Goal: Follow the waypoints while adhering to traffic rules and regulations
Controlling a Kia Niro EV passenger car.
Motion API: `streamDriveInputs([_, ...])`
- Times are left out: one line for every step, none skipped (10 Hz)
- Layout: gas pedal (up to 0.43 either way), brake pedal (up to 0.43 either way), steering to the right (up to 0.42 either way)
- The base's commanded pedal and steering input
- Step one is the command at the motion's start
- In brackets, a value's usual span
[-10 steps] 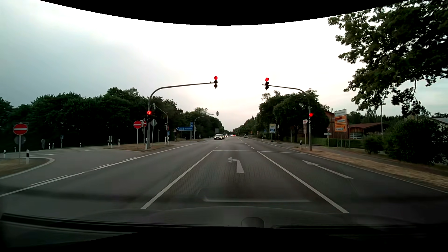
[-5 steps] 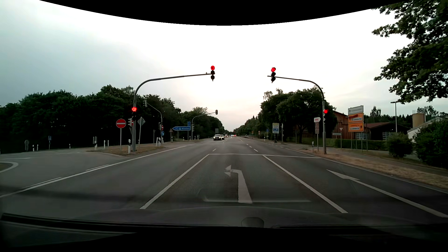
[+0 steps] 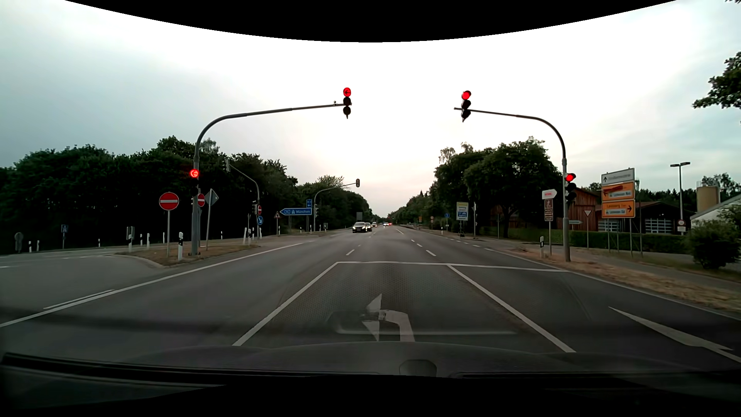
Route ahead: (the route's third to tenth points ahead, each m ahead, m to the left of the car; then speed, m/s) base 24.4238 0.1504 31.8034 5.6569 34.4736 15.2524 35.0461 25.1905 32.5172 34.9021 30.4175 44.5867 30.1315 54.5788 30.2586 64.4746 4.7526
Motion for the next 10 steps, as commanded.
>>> streamDriveInputs([0.0, 0.238, 0.0])
streamDriveInputs([0.0, 0.238, 0.007])
streamDriveInputs([0.0, 0.238, 0.008])
streamDriveInputs([0.0, 0.238, 0.008])
streamDriveInputs([0.0, 0.232, 0.008])
streamDriveInputs([0.0, 0.232, 0.008])
streamDriveInputs([0.0, 0.232, 0.004])
streamDriveInputs([0.0, 0.226, 0.002])
streamDriveInputs([0.0, 0.226, -0.001])
streamDriveInputs([0.0, 0.232, -0.001])
